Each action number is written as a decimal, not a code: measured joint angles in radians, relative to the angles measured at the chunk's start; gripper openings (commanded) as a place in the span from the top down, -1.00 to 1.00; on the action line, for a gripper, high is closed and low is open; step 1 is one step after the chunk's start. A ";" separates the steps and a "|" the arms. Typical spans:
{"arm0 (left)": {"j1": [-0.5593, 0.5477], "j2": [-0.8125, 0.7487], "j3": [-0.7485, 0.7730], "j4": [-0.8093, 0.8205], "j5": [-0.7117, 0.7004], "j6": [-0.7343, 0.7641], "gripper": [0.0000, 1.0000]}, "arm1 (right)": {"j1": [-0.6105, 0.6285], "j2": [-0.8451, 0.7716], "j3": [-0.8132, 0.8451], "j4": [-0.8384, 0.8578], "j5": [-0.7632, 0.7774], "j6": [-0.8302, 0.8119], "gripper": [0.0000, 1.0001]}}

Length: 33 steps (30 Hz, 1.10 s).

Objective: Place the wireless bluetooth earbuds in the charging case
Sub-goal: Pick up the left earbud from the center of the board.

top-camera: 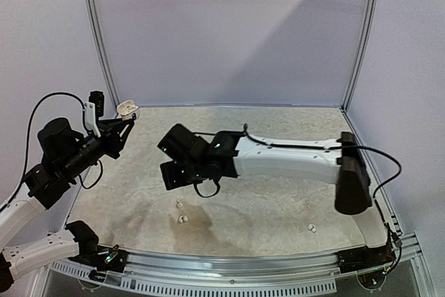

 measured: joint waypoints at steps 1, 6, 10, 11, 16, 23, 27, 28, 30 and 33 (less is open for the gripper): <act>0.001 0.000 0.000 0.000 0.000 0.000 1.00 | 0.004 0.073 0.061 -0.044 -0.008 -0.013 -0.34; 0.003 0.000 0.000 0.000 0.005 -0.004 1.00 | 0.013 0.225 0.117 -0.142 -0.044 -0.043 -0.35; 0.005 0.002 0.000 0.002 0.011 -0.008 1.00 | 0.017 0.266 0.119 -0.166 -0.060 -0.061 -0.29; 0.005 0.002 0.000 0.002 0.013 -0.008 1.00 | 0.017 0.272 0.120 -0.164 -0.064 -0.064 -0.26; 0.005 0.005 -0.001 0.003 0.023 -0.010 1.00 | 0.017 0.299 0.142 -0.149 -0.074 -0.084 -0.08; 0.006 0.010 -0.003 0.003 0.026 -0.011 1.00 | 0.017 0.314 0.155 -0.133 -0.059 -0.113 0.39; 0.008 0.011 -0.003 0.004 0.026 -0.011 1.00 | 0.017 0.318 0.156 -0.133 -0.040 -0.134 0.55; 0.008 0.011 -0.003 0.004 0.027 -0.011 1.00 | 0.017 0.319 0.156 -0.133 -0.039 -0.141 0.59; 0.008 0.014 -0.003 0.006 0.027 -0.011 1.00 | 0.017 0.319 0.156 -0.133 -0.034 -0.155 0.66; 0.008 0.017 -0.003 0.009 0.027 -0.011 1.00 | 0.017 0.319 0.156 -0.133 -0.032 -0.185 0.70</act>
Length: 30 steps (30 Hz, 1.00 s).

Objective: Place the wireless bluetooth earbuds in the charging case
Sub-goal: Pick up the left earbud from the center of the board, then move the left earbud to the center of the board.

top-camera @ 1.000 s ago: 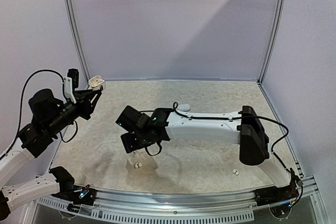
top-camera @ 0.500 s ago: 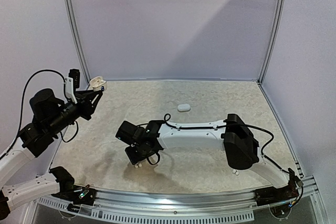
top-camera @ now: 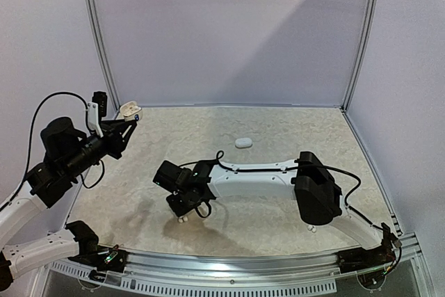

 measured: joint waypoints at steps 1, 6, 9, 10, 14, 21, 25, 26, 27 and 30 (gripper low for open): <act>0.000 0.001 0.000 0.000 0.000 0.000 1.00 | 0.000 0.000 0.000 0.000 0.000 -0.014 0.73; 0.000 0.001 0.000 0.000 0.000 0.001 1.00 | 0.000 -0.002 -0.011 0.012 0.000 -0.103 0.82; 0.000 0.000 0.000 0.000 0.000 0.001 1.00 | 0.000 -0.024 -0.056 0.043 0.000 -0.160 0.85; 0.000 0.000 0.000 -0.001 0.000 0.001 1.00 | 0.000 -0.036 -0.080 0.055 0.001 -0.177 0.85; 0.000 -0.002 0.000 -0.003 0.003 0.000 1.00 | -0.002 -0.133 -0.240 0.075 0.006 -0.232 0.86; 0.001 -0.002 0.000 -0.003 0.005 0.001 1.00 | -0.016 -0.343 -0.558 0.084 -0.064 -0.270 0.86; 0.001 -0.002 0.000 -0.003 0.009 0.001 1.00 | -0.015 -0.431 -0.694 0.121 -0.154 -0.308 0.85; 0.001 -0.002 0.000 -0.003 0.011 0.001 1.00 | -0.010 -0.450 -0.722 0.124 -0.175 -0.326 0.85; 0.001 -0.002 0.000 -0.003 0.013 0.001 1.00 | 0.000 -0.463 -0.740 0.126 -0.191 -0.345 0.85; 0.001 -0.002 0.000 -0.003 0.018 0.001 1.00 | 0.039 -0.480 -0.763 0.116 -0.224 -0.403 0.80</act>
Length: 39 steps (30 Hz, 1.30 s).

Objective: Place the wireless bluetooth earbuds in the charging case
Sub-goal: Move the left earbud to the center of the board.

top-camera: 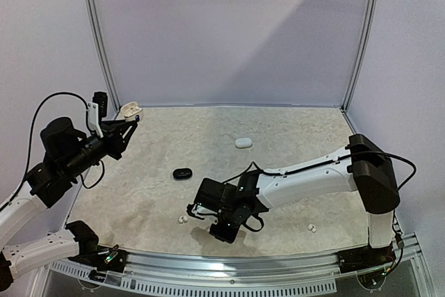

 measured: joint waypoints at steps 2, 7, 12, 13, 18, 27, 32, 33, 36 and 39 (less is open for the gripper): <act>0.000 0.000 0.000 0.000 0.002 0.000 1.00 | 0.018 -0.002 -0.003 -0.003 -0.006 -0.035 0.71; 0.000 0.002 0.000 0.000 0.003 0.000 1.00 | 0.024 -0.007 -0.013 -0.019 -0.010 -0.142 0.19; 0.000 0.008 0.000 0.000 0.004 0.000 1.00 | 0.024 -0.009 -0.007 -0.063 0.005 -0.194 -0.05; 0.000 0.008 0.000 0.000 0.003 0.000 1.00 | 0.022 -0.009 -0.006 -0.071 0.008 -0.194 -0.07; 0.000 0.012 0.000 0.000 0.003 0.000 1.00 | 0.022 -0.033 -0.024 -0.124 0.026 -0.152 0.07; 0.000 0.021 0.000 0.002 0.003 0.001 1.00 | 0.026 -0.102 -0.085 -0.136 -0.069 0.149 0.80; 0.000 0.023 0.000 0.003 0.005 0.000 1.00 | 0.034 -0.136 -0.117 0.017 -0.111 0.320 0.90; 0.000 0.024 0.000 0.004 0.007 0.000 1.00 | 0.034 -0.135 -0.116 0.036 -0.116 0.337 0.91; 0.000 0.024 0.000 0.003 0.011 0.001 1.00 | 0.035 -0.113 -0.087 0.078 -0.139 0.391 0.96; 0.000 0.024 0.000 0.003 0.011 0.002 1.00 | 0.035 -0.068 -0.060 0.113 -0.154 0.423 1.00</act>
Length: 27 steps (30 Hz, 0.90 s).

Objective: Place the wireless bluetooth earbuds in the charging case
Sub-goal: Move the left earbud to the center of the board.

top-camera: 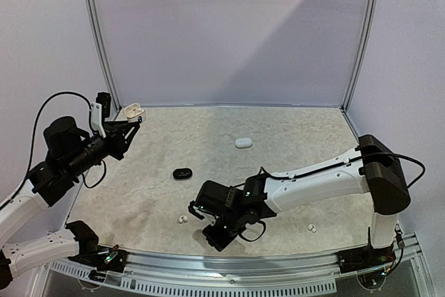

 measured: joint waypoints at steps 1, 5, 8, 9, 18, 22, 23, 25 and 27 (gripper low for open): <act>0.000 0.000 0.000 0.000 0.000 0.000 1.00 | 0.000 0.013 0.002 0.007 -0.002 0.007 1.00; 0.000 0.000 0.000 0.000 0.000 0.000 1.00 | 0.000 0.047 0.003 -0.002 0.000 0.032 1.00; 0.000 0.000 0.000 0.000 0.001 0.000 1.00 | 0.000 0.048 0.005 -0.006 0.012 0.045 1.00; 0.000 0.000 0.000 0.000 0.002 0.000 1.00 | 0.000 0.048 0.005 -0.009 0.018 0.052 1.00; 0.000 0.000 0.000 0.001 0.055 -0.003 1.00 | -0.009 0.047 0.016 -0.055 0.088 0.085 1.00; 0.000 0.000 0.000 0.001 0.064 -0.003 1.00 | -0.025 0.045 0.021 -0.078 0.137 0.091 1.00; 0.000 0.000 0.000 0.001 0.066 -0.003 1.00 | -0.031 0.045 0.023 -0.084 0.151 0.092 1.00; 0.000 0.000 0.000 0.001 0.068 -0.003 1.00 | -0.043 0.045 0.025 -0.095 0.170 0.094 1.00; 0.000 0.000 0.000 0.001 0.069 -0.003 1.00 | -0.056 0.044 0.026 -0.106 0.192 0.094 1.00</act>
